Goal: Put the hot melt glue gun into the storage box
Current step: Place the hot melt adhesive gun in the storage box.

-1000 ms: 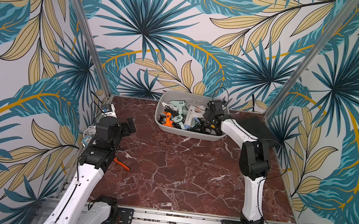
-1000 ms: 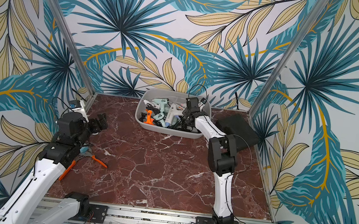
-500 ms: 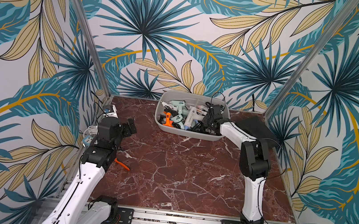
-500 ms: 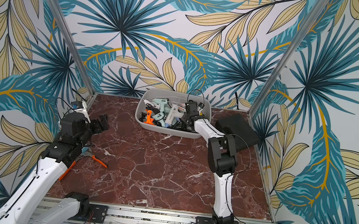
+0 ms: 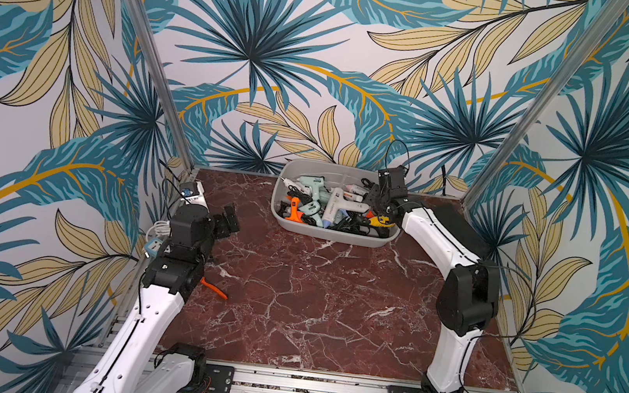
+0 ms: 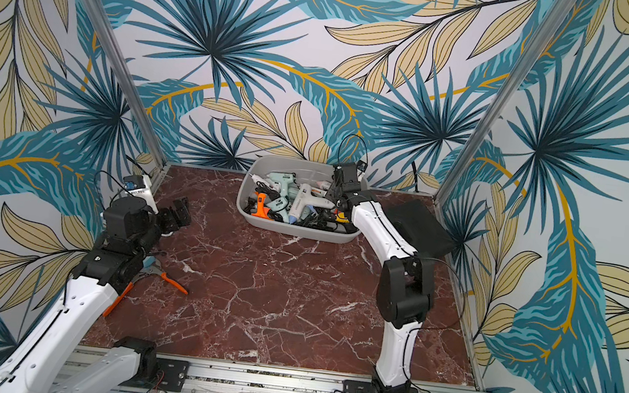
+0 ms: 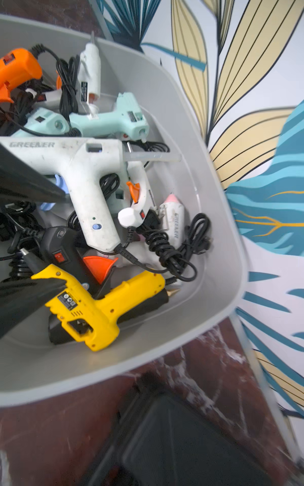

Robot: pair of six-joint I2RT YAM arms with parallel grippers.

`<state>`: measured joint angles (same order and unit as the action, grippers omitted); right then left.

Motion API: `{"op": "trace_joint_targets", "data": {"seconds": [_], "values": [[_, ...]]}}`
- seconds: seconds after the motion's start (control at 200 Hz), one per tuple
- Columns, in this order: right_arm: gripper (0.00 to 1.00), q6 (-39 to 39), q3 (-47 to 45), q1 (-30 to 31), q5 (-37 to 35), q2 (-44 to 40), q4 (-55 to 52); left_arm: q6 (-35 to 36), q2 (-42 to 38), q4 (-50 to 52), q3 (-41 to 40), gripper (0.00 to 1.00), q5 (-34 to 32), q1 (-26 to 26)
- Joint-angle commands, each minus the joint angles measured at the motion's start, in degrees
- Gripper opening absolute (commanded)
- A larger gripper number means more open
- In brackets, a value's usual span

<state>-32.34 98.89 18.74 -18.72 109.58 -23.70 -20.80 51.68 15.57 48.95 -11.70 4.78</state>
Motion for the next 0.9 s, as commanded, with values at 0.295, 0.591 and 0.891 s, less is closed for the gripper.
{"op": "trace_joint_targets", "data": {"seconds": [0.295,0.591,0.891], "values": [[0.87,9.78,-29.71,-0.02,-17.66,-29.30,2.06,3.12,-2.57,-13.38,-11.68,1.00,-1.43,-0.38],[0.99,11.23,-51.36,-0.42,-26.25,-46.53,8.84,7.05,-3.91,-26.27,-22.64,1.00,-3.35,-0.38],[0.99,18.34,-69.00,-0.97,-29.93,-58.52,26.92,13.82,0.81,-39.63,-31.43,1.00,-5.26,-0.34]]}}
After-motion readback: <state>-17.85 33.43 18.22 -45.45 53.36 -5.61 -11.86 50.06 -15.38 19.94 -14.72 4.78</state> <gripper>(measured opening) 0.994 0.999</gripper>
